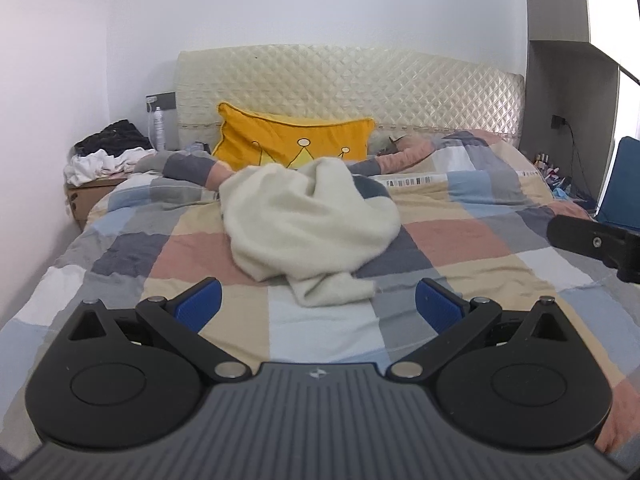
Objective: Fold large clothes
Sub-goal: 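Reach both grippers to the cream blanket edge and close on it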
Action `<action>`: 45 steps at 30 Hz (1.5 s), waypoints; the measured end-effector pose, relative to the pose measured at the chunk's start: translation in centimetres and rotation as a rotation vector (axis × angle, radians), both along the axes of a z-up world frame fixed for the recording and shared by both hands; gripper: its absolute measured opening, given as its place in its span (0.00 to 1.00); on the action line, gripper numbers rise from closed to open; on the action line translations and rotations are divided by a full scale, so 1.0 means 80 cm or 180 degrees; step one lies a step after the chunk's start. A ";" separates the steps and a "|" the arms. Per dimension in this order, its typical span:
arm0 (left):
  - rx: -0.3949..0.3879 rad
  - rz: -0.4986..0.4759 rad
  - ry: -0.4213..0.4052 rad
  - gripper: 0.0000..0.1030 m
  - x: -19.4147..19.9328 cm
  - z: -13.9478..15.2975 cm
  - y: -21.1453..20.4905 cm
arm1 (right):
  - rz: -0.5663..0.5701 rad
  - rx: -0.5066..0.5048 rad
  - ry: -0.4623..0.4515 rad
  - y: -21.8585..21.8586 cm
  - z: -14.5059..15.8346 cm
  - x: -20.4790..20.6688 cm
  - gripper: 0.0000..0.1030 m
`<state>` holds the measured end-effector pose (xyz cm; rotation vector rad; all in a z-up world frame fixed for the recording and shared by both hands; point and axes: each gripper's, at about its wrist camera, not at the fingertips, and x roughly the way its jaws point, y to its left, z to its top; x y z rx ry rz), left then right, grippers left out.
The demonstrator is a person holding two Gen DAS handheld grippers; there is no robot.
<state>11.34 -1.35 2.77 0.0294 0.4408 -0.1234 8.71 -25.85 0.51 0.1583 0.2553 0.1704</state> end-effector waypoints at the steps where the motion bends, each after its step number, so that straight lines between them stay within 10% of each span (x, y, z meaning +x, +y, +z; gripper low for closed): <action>1: 0.0007 -0.0003 -0.0004 1.00 0.009 0.001 -0.002 | 0.0012 0.0028 0.0000 0.000 0.000 0.007 1.00; 14: -0.0293 0.0287 0.0394 1.00 0.183 -0.063 0.002 | -0.0066 0.0441 0.0441 -0.013 -0.046 0.145 1.00; 25: -0.0978 0.0505 0.0728 1.00 0.325 -0.184 0.059 | 0.0195 0.1176 0.1224 -0.011 -0.176 0.277 0.99; 45: -0.1555 0.0344 0.0799 0.64 0.465 -0.285 0.065 | 0.0191 0.1890 0.1202 0.008 -0.275 0.466 0.53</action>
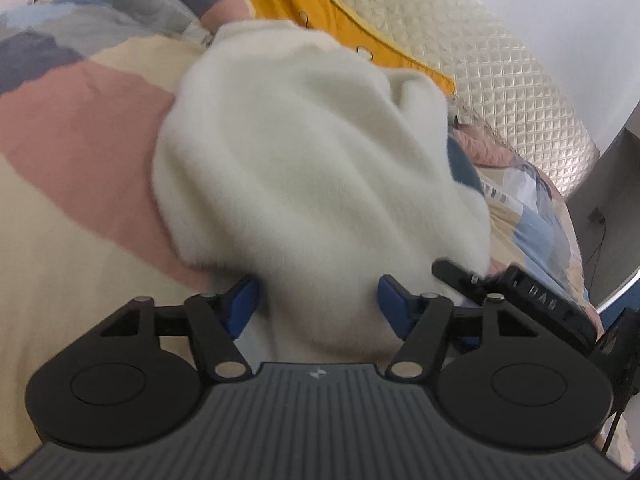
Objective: Fold large clothes
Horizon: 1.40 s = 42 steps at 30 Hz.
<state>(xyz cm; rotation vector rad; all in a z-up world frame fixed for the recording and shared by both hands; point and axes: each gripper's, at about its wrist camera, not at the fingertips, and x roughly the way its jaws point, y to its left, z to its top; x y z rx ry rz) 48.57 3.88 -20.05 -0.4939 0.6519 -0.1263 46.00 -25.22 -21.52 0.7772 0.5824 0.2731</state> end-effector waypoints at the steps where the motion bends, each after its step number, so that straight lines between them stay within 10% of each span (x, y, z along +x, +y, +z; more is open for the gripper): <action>1: 0.0009 0.0030 -0.0026 0.57 0.004 0.000 0.002 | -0.0022 0.0014 0.0029 -0.002 -0.004 0.002 0.41; 6: -0.0153 -0.0020 -0.0107 0.30 0.013 0.002 0.010 | -0.0065 0.0037 0.0084 -0.011 -0.006 0.008 0.18; 16: 0.0045 -0.0025 -0.0351 0.09 -0.025 0.075 0.007 | 0.0158 -0.0330 -0.0096 -0.013 0.078 -0.022 0.10; 28: 0.0049 -0.0256 -0.0621 0.07 -0.186 0.164 -0.009 | 0.0067 -0.0587 -0.0307 -0.024 0.185 -0.168 0.08; 42: 0.0006 -0.0591 -0.0500 0.07 -0.429 0.176 -0.063 | -0.0040 -0.0853 -0.0105 -0.054 0.182 -0.385 0.08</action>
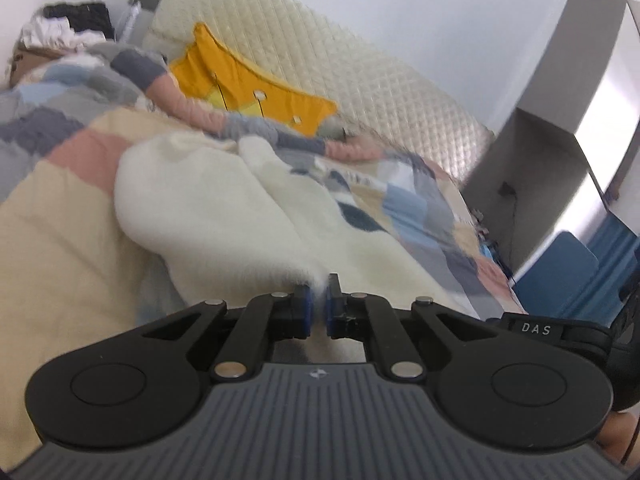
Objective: Fold large clothes
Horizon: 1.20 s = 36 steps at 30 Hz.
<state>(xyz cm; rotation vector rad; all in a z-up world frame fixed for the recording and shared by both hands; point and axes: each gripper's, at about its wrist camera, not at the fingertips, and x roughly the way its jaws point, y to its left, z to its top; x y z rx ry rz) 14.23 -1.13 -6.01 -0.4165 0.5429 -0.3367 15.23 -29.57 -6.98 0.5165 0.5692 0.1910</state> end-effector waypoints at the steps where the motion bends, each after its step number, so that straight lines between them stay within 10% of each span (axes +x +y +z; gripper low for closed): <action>1: 0.0029 -0.0047 0.0024 0.07 -0.010 -0.005 -0.003 | -0.0019 -0.0015 0.0029 -0.004 -0.004 -0.009 0.08; 7: 0.0158 -0.0027 0.0178 0.08 -0.032 -0.039 -0.006 | -0.0028 0.0100 0.0223 -0.015 -0.034 -0.028 0.08; 19: 0.0257 -0.0342 0.0386 0.13 0.073 -0.095 -0.033 | -0.0071 0.0501 0.0715 -0.023 -0.110 0.053 0.09; 36: -0.0492 -0.0367 0.0550 0.22 0.194 -0.154 -0.011 | -0.0134 0.0974 0.0915 -0.055 -0.173 0.113 0.10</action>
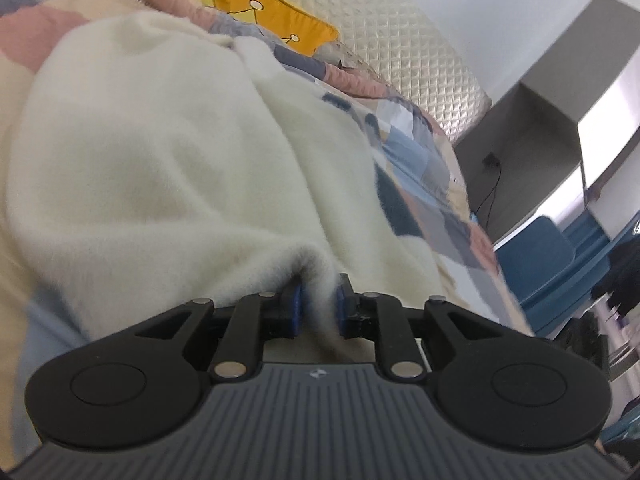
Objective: Fold large clothes
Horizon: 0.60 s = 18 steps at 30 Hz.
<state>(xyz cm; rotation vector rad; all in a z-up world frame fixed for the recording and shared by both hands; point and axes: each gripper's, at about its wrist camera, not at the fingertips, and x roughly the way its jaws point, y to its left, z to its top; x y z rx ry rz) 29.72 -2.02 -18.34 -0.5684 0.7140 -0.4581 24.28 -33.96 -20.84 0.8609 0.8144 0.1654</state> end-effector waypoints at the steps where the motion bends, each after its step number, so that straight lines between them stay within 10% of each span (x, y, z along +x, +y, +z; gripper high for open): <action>1: -0.0019 0.0002 0.0000 0.25 -0.003 0.001 0.000 | -0.0003 0.0014 0.0006 0.000 0.001 -0.002 0.10; 18: -0.0190 0.0507 0.0303 0.47 -0.127 0.023 0.035 | -0.0161 0.0111 -0.0058 -0.009 0.020 -0.061 0.29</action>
